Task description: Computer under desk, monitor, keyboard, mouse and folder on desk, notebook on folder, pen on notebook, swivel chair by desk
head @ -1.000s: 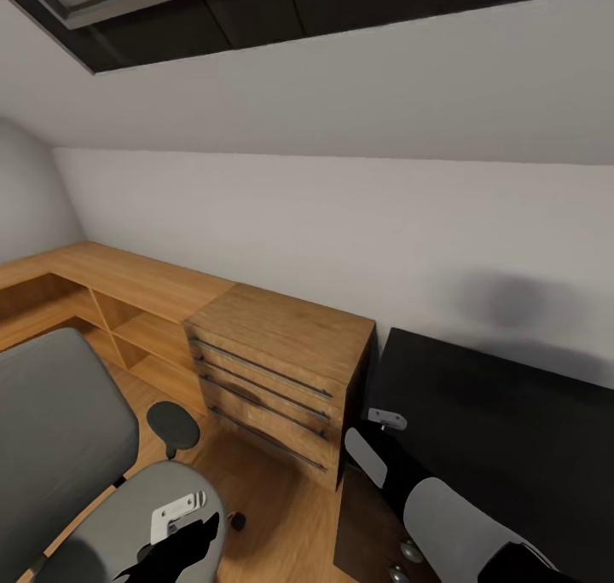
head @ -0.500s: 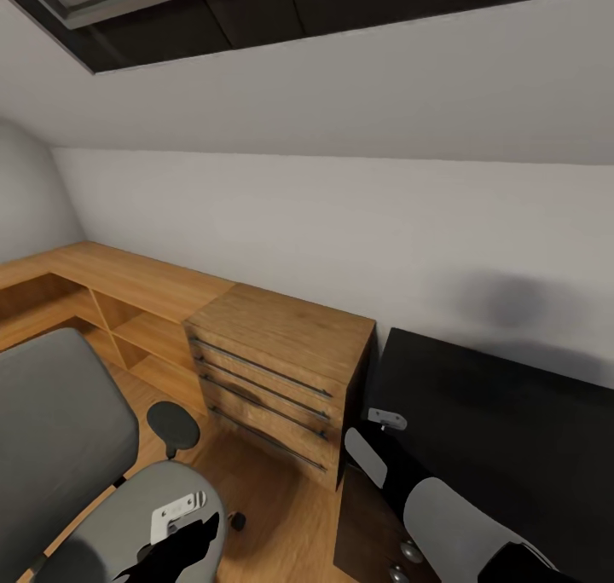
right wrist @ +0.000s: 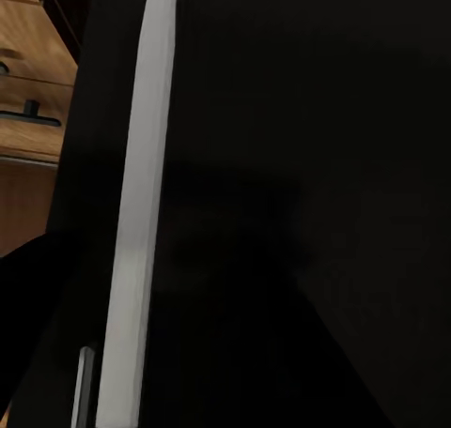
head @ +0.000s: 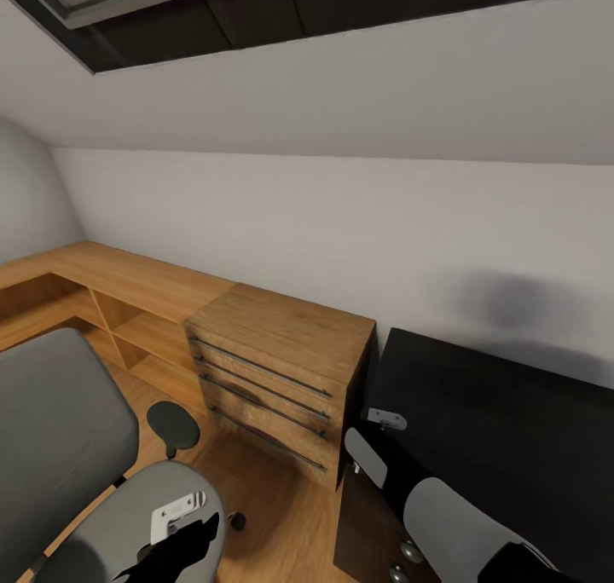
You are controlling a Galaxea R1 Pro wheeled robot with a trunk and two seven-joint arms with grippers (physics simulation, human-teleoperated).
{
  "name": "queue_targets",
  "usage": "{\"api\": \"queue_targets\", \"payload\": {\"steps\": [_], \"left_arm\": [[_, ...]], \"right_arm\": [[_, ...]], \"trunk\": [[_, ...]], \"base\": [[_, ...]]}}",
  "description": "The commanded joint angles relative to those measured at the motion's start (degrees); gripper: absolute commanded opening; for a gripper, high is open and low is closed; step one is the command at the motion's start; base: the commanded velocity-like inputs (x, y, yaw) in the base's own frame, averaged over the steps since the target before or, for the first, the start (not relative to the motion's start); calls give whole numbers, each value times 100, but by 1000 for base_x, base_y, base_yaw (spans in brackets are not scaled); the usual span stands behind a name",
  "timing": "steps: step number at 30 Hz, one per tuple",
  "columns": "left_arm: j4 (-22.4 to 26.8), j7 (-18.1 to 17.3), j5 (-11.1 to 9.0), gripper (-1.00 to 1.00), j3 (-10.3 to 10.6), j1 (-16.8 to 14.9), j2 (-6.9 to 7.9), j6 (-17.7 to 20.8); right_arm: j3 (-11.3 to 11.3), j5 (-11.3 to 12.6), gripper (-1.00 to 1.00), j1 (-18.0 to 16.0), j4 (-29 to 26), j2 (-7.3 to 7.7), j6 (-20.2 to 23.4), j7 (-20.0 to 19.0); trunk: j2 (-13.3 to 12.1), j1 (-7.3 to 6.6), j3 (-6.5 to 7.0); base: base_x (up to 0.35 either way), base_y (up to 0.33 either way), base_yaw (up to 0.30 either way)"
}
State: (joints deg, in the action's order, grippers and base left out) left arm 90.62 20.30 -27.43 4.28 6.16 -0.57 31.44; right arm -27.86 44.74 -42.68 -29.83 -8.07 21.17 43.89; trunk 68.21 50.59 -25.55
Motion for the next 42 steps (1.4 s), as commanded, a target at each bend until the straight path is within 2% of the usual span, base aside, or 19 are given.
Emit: {"api": "queue_targets", "payload": {"steps": [1, 10, 17, 33, 42], "left_arm": [[10, 53, -60, 100, 4, 0, 1, 11], [9, 53, -60, 100, 7, 0, 3, 11], [8, 53, -60, 100, 7, 0, 4, 19], [0, 53, -60, 100, 10, 0, 4, 20], [-9, 53, -60, 100, 10, 0, 4, 20]], "right_arm": [[-31, 8, -100, -4, 179, 7, 65, 44], [-31, 23, -100, -4, 179, 2, 71, 29], [-2, 36, -100, -4, 179, 18, 87, -249], [35, 65, -100, -4, 170, 25, 101, -297], [44, 70, -100, -4, 162, 34, 107, -683]], "trunk": [[3, 1, -6], [3, 1, -6], [3, 1, -6], [3, 1, -6], [3, 1, -6]], "base": [[0, 0, 0], [0, 0, 0], [0, 0, 0], [0, 0, 0], [0, 0, 0]]}}
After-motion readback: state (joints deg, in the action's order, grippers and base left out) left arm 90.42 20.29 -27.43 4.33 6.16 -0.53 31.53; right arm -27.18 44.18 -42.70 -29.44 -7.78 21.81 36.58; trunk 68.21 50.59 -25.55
